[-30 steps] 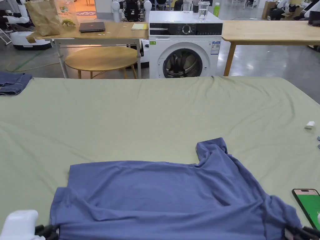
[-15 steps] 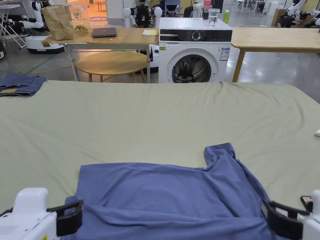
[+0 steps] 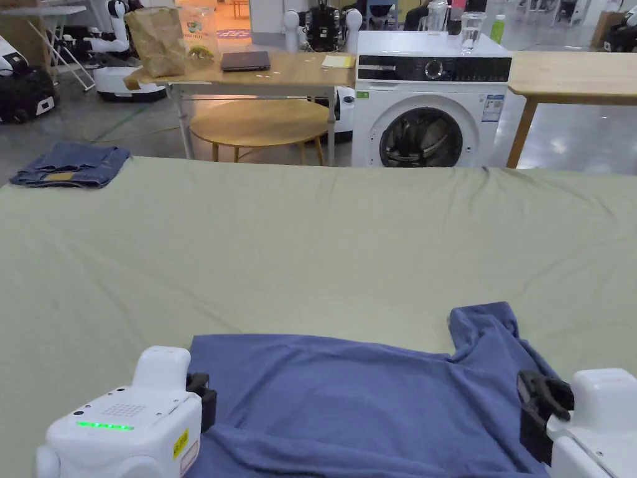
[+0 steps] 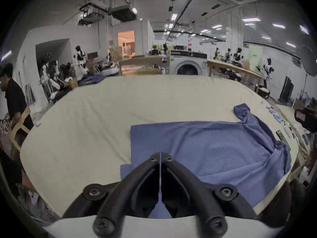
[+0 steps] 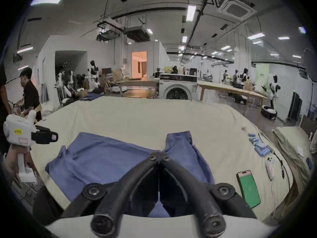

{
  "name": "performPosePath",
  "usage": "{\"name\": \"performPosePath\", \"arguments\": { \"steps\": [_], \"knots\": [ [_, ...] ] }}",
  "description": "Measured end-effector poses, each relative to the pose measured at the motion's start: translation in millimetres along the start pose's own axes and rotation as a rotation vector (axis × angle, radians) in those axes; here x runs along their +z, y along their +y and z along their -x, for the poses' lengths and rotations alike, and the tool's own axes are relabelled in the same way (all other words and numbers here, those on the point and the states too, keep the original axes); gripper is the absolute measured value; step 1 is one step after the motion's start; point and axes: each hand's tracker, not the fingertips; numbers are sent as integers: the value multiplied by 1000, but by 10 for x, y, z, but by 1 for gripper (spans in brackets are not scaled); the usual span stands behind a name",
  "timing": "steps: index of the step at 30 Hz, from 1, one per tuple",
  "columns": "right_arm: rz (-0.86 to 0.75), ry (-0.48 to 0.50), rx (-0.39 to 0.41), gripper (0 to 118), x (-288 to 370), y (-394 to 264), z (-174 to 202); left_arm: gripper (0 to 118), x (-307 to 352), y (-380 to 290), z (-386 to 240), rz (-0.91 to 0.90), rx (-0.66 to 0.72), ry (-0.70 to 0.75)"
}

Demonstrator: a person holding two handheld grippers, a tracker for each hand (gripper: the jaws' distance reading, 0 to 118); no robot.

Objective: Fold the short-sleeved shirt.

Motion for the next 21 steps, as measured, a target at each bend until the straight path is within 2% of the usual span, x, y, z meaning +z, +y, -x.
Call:
{"name": "performPosePath", "arguments": {
  "steps": [5,6,7,8,9,15,18,20,21],
  "knots": [
    [50,-12,-2,0,-301,-23,-112,0,-681,240,392,72,5,46],
    [59,-15,0,0,-369,-23,-137,15,-799,327,406,97,6,57],
    [66,-17,0,0,-425,-22,-162,62,-939,386,455,113,2,62],
    [74,-21,-1,0,-467,9,-218,98,-1120,444,506,147,-8,79],
    [85,-27,1,0,-531,15,-254,114,-1295,489,534,180,-23,96],
    [173,-81,0,0,-944,30,-587,114,-2115,597,582,270,-67,158],
    [236,-116,-3,0,-1214,12,-774,109,-2204,552,471,297,-96,154],
    [270,-148,2,0,-1429,16,-902,62,-2055,573,438,264,-102,110],
    [303,-159,3,12,-1569,19,-967,41,-1977,589,421,273,-71,32]
  ]
}}
